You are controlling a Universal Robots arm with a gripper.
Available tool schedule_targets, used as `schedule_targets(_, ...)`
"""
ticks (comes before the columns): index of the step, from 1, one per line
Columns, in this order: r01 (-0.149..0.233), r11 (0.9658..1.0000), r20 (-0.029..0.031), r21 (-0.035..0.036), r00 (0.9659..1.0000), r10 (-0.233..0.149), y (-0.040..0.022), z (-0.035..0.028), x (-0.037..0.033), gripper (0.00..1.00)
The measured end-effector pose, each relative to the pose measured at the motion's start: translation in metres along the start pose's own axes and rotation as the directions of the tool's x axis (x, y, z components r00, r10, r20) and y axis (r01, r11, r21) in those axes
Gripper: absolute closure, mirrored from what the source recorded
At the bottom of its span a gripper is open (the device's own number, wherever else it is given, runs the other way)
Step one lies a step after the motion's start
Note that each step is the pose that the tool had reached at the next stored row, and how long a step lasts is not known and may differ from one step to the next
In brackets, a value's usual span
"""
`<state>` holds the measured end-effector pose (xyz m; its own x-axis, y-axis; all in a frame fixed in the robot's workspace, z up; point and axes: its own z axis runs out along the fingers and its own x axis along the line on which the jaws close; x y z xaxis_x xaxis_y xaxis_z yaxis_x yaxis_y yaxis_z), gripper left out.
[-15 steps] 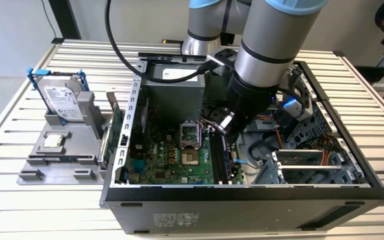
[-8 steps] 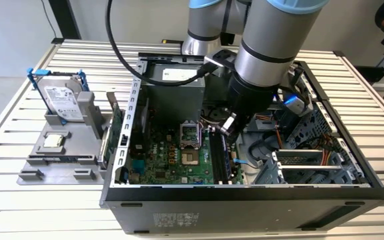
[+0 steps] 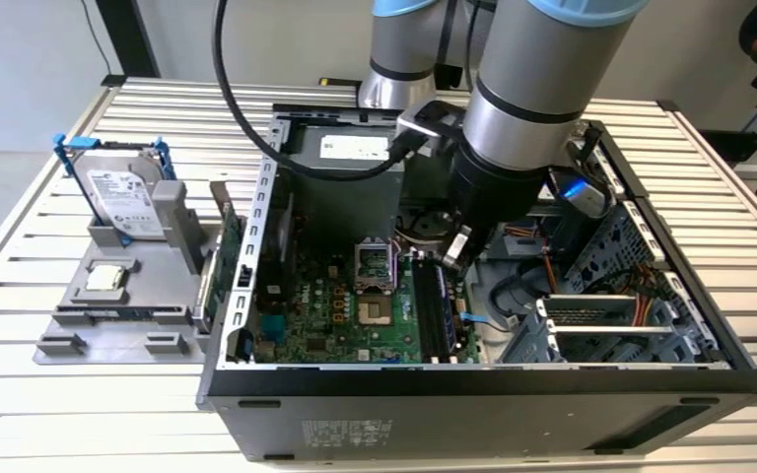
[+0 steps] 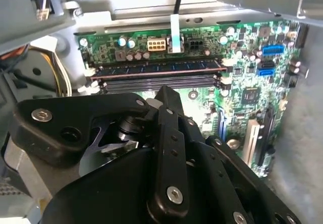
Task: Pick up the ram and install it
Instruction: 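Press down the ram until it locks into place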
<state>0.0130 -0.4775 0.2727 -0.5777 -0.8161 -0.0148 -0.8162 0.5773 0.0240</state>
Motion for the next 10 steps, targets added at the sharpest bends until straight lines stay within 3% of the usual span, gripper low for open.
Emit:
schedule_targets(3, 0.053, 0.9986, -0.0011, -0.0008, 0.9986, -0.053, 0.0, 0.0001, 0.0, 1.0)
schedule_targets(5, 0.09, 0.9959, -0.002, -0.0014, 0.9959, -0.09, 0.0, 0.0, 0.0, 1.0)
schedule_targets(10, 0.181, 0.9836, -0.004, -0.0031, 0.9836, -0.181, 0.0, 0.0, 0.0, 1.0)
